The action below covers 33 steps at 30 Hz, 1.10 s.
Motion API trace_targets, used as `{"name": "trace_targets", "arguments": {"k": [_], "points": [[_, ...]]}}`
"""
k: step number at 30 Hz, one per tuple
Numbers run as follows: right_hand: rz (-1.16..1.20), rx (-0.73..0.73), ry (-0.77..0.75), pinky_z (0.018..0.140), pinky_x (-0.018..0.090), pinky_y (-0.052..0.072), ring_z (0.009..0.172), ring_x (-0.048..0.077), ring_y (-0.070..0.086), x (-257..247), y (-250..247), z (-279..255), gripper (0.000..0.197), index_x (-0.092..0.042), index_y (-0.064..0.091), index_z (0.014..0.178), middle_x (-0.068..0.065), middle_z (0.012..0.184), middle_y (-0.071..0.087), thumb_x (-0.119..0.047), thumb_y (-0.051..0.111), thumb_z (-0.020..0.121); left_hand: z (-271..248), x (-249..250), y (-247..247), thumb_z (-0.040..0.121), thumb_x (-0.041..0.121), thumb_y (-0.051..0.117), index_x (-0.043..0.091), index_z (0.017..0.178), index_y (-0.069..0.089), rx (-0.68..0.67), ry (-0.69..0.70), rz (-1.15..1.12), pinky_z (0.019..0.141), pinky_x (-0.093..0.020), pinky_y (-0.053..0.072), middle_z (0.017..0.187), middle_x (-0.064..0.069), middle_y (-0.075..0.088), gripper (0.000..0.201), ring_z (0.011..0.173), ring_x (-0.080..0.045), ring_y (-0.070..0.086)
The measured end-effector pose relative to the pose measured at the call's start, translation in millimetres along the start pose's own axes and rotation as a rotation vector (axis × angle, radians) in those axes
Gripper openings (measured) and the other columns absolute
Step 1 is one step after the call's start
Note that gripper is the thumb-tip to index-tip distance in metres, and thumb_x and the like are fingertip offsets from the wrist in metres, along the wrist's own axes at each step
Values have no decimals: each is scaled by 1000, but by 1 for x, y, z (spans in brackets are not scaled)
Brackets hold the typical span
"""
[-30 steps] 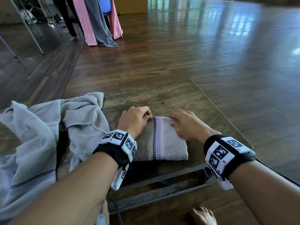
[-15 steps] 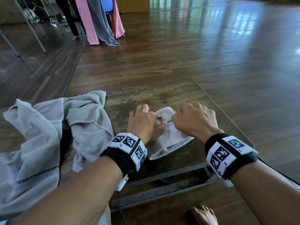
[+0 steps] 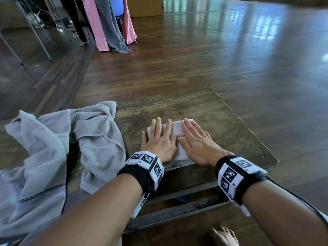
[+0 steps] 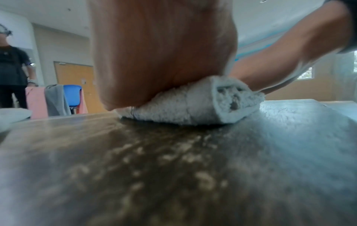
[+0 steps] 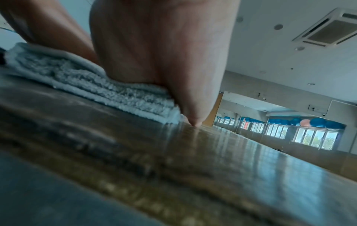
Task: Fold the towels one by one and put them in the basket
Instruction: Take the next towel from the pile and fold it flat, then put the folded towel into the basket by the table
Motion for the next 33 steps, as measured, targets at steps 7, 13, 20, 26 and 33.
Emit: {"name": "trace_targets", "arguments": {"k": [7, 13, 20, 26, 33], "points": [[73, 46, 158, 125, 43, -7, 154, 23, -20, -10, 12, -7, 70, -20, -18, 160, -7, 166, -27, -50, 18, 107, -9, 2, -8, 97, 67, 16, 12, 155, -21, 49, -327, -143, 122, -51, -8, 163, -14, -21, 87, 152, -28, -19], [124, 121, 217, 125, 44, -7, 154, 27, -19, -17, 24, -24, 72, -16, -19, 159, -1, 166, -27, -47, 20, 107, -19, 4, -21, 95, 65, 38, 2, 150, 22, 96, -293, -113, 119, -56, 18, 159, -19, 15, 85, 149, -37, 13], [321, 126, 238, 121, 55, 21, 151, 45, 16, -31, 3, -44, 80, -26, -6, 161, 23, 167, 1, -58, 36, 101, -34, -16, -70, 89, 35, 71, 9, 109, 62, 132, 4, -552, 81, -34, 50, 100, -5, 69, 34, 94, -23, 66], [733, 126, 209, 91, 36, 45, 128, 29, 50, -70, -54, -40, 100, -6, 7, 159, 16, 143, 46, -73, 42, 93, -85, -40, -151, 87, 19, 75, 5, 122, 61, 211, 119, -862, 97, -52, 53, 114, -14, 72, 40, 104, -32, 70], [1259, 191, -125, 70, 41, 61, 92, 27, 75, -210, -90, -34, 61, -2, 52, 130, 18, 119, 70, -37, 78, 87, -178, -96, -226, 93, 12, 66, 5, 131, 55, 482, 115, -1082, 103, -45, 51, 125, -14, 67, 40, 116, -30, 64]]}}
Point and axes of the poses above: each hand's wrist, its own z-axis towards the middle knuckle, its own y-axis out of the palm, x = y × z, the point moved 1 cm from there along z, towards the middle knuckle
